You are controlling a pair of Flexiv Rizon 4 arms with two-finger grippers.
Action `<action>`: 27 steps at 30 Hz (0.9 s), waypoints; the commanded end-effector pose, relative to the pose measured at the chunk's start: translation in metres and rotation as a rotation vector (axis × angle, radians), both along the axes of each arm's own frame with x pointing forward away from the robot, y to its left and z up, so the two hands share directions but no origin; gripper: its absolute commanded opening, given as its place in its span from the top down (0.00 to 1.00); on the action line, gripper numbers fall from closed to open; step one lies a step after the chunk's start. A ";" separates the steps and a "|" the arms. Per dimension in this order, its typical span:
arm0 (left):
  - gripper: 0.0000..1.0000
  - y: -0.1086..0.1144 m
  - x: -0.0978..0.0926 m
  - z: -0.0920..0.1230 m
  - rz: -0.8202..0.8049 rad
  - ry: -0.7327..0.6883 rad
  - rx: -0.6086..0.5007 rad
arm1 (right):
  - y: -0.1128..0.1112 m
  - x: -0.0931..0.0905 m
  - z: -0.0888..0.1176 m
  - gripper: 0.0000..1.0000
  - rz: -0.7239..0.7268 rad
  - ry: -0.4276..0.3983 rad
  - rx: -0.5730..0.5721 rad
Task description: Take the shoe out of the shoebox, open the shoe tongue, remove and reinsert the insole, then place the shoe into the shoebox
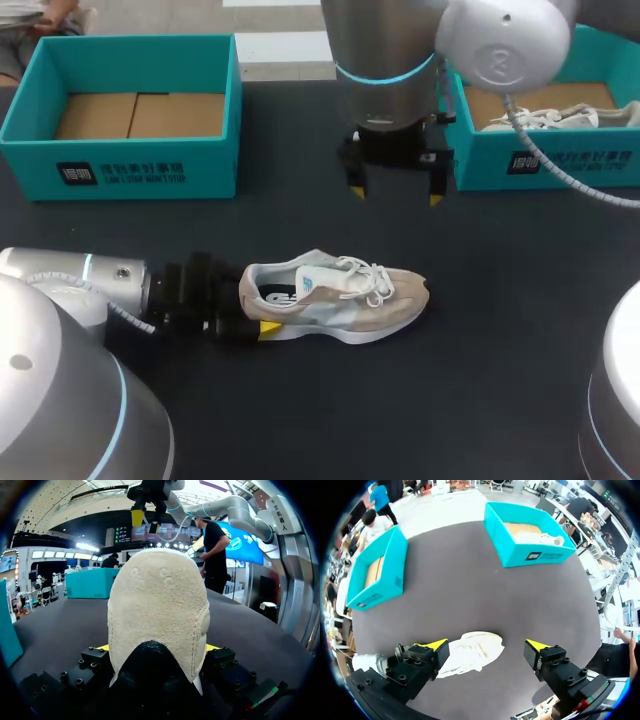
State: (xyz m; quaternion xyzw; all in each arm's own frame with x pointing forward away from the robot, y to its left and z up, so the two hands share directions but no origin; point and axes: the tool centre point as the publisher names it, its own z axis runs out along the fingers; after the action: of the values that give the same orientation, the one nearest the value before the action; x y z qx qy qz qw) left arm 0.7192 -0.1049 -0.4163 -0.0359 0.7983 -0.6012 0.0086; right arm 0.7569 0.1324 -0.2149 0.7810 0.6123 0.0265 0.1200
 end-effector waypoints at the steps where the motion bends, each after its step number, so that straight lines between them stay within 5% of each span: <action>1: 1.00 0.001 -0.002 -0.003 0.000 0.000 0.003 | 0.039 -0.016 -0.009 0.00 0.001 0.003 -0.065; 7: 1.00 0.001 -0.002 -0.003 0.000 0.000 0.003 | 0.082 -0.054 -0.030 0.00 0.020 0.113 -0.090; 24: 1.00 0.001 -0.002 -0.003 0.000 0.000 0.003 | 0.082 -0.054 -0.030 0.00 0.020 0.113 -0.090; 27: 1.00 0.001 -0.002 -0.003 0.000 0.000 0.003 | 0.099 -0.059 -0.046 0.00 0.002 0.127 -0.065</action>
State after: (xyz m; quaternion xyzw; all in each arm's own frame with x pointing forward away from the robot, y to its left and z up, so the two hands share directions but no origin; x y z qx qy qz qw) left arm 0.7193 -0.1050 -0.4163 -0.0359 0.7982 -0.6012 0.0086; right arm 0.7036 0.2113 -0.2439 0.7289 0.6812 -0.0114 0.0676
